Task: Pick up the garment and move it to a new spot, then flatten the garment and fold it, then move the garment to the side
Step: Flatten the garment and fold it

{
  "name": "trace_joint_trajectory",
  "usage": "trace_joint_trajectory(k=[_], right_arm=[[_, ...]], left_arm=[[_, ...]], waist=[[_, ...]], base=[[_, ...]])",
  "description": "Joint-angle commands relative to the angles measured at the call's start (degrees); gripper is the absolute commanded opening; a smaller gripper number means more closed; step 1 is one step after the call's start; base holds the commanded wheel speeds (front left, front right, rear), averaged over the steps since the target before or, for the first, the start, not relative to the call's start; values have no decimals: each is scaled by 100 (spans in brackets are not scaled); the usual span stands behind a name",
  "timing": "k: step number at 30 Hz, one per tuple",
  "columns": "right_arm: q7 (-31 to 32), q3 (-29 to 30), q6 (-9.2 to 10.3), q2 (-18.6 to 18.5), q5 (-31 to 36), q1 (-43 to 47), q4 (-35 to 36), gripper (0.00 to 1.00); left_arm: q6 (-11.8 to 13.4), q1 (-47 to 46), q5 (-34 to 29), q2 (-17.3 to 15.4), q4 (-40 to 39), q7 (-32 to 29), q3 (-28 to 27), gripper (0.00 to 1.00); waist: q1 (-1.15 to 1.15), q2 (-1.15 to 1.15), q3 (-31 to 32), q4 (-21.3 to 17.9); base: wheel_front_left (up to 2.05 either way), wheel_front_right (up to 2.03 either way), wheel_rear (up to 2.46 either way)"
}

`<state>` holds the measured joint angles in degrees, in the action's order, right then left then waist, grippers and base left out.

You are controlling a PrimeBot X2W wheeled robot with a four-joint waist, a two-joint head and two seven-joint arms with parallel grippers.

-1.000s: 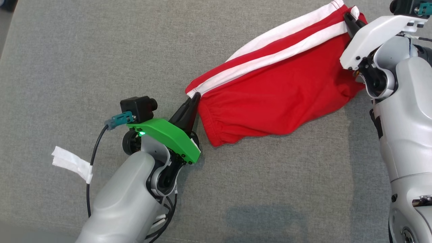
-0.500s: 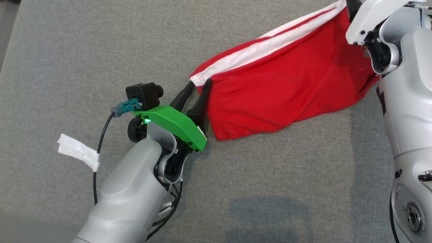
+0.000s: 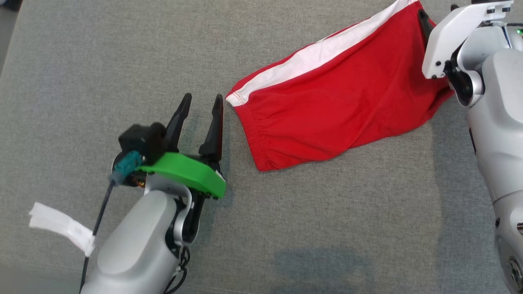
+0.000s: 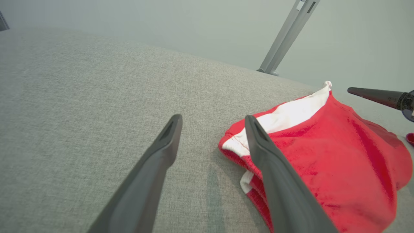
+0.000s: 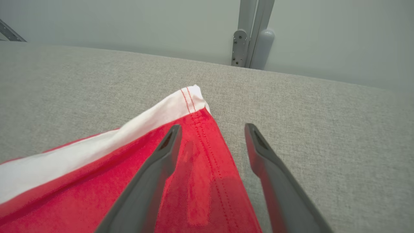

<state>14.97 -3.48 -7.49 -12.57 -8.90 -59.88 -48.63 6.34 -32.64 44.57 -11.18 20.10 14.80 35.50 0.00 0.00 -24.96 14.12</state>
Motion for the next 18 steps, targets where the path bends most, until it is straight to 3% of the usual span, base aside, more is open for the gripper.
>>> trace_joint_trajectory(k=[1, 6, 13, 16, 17, 18], right_arm=[[160, -124, 1, -87, -37, 86, -9, 100], [773, -673, 1, -452, -90, 287, 31, 100], [1405, -952, 6, -936, 46, 609, -113, 100], [1749, -965, 0, -916, -275, 823, -143, 100], [1838, -966, -2, -909, -411, 882, -111, 65], [1865, -974, -2, -884, -541, 925, -36, 0]], left_arm=[[138, 243, -306, -97, -224, 35, -43, 100], [384, 1128, -1108, -103, -925, 37, -303, 100], [146, 1855, -1828, 208, -1167, 39, -523, 100], [-2, 2014, -1986, 346, -1135, 39, -672, 100], [-43, 2067, -2015, 396, -1119, 39, -736, 100], [-85, 2105, -2078, 425, -1103, 39, -797, 100]], waist=[[0, 0, 44, 41], [0, 0, 64, 199], [0, 0, 102, 434], [0, 0, 143, 456], [0, 0, 157, 445], [0, 0, 173, 419]], base=[[0, 0, 0], [0, 0, 0], [0, 0, 0], [0, 0, 0], [0, 0, 0], [0, 0, 0]])
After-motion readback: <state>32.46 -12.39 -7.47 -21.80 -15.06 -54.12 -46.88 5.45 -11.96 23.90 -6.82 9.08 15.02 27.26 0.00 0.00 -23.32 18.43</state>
